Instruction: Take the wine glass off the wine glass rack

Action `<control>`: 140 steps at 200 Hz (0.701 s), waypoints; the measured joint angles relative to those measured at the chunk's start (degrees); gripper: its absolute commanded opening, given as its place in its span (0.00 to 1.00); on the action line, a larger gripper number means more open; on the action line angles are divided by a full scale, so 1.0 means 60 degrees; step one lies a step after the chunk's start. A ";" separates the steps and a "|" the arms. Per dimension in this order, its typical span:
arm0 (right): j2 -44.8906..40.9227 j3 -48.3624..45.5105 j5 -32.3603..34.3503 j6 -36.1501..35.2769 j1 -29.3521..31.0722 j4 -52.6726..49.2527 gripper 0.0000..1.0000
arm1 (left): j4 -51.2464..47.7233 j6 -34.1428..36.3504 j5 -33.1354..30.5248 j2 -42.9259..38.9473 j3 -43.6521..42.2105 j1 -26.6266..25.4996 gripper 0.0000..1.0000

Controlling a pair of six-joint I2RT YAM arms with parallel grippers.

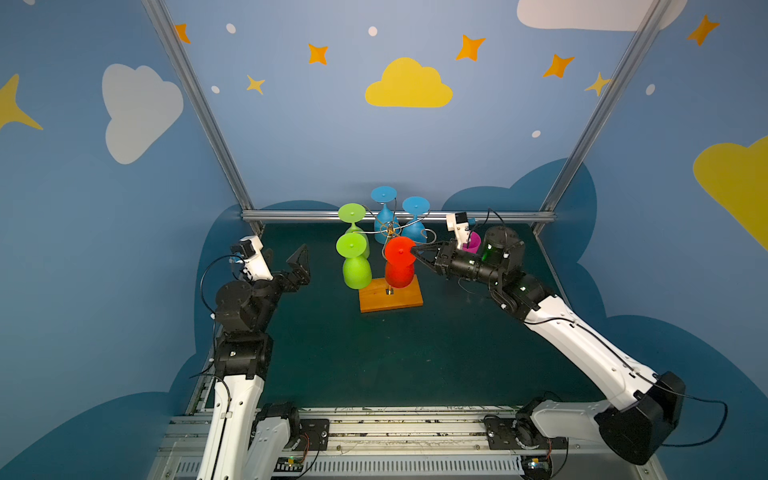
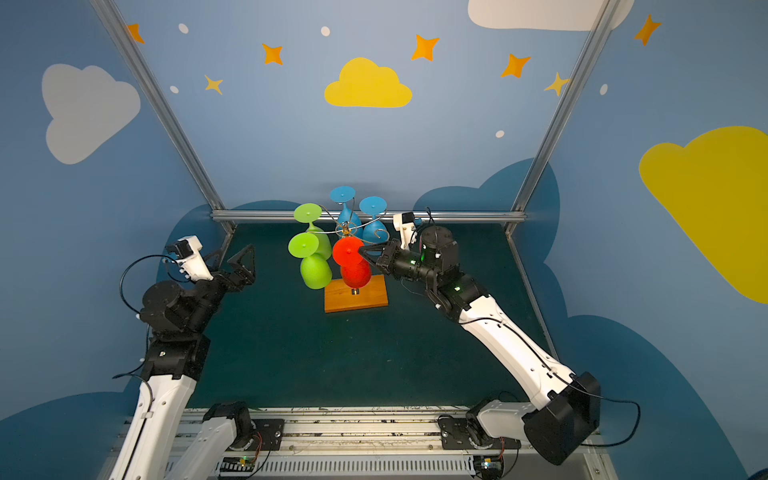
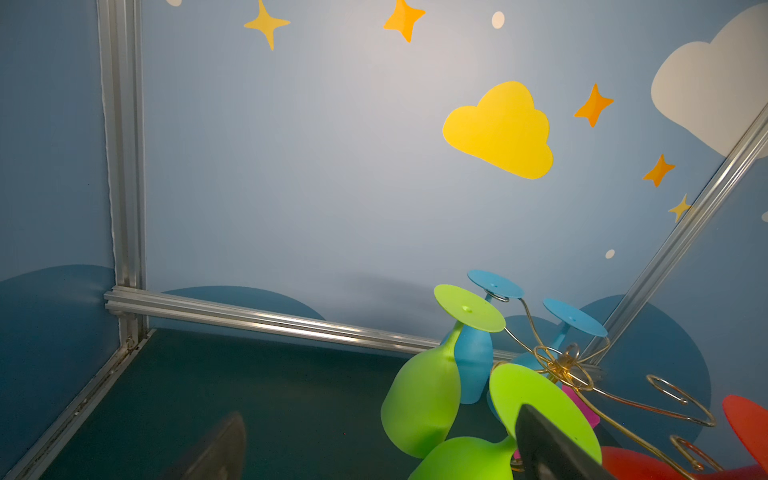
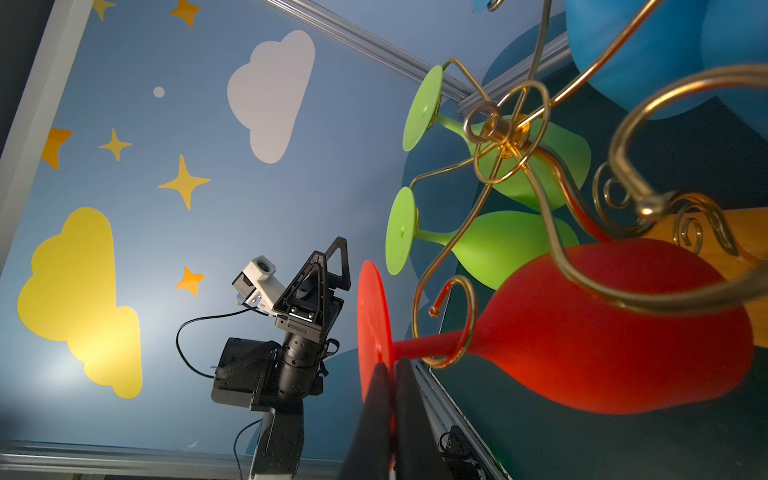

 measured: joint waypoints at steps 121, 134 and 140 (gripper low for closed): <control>-0.0346 0.0433 0.0291 -0.0357 0.0109 -0.1224 0.00 | 0.0004 0.0000 -0.0018 -0.0051 0.0000 0.0000 0.99; -0.0331 0.0452 0.0288 -0.0353 0.0160 -0.1242 0.00 | 0.0004 0.0000 -0.0018 -0.0051 0.0000 0.0004 0.99; -0.0321 0.0452 0.0288 -0.0353 0.0182 -0.1242 0.00 | 0.0004 0.0000 -0.0018 -0.0051 0.0000 0.0004 0.99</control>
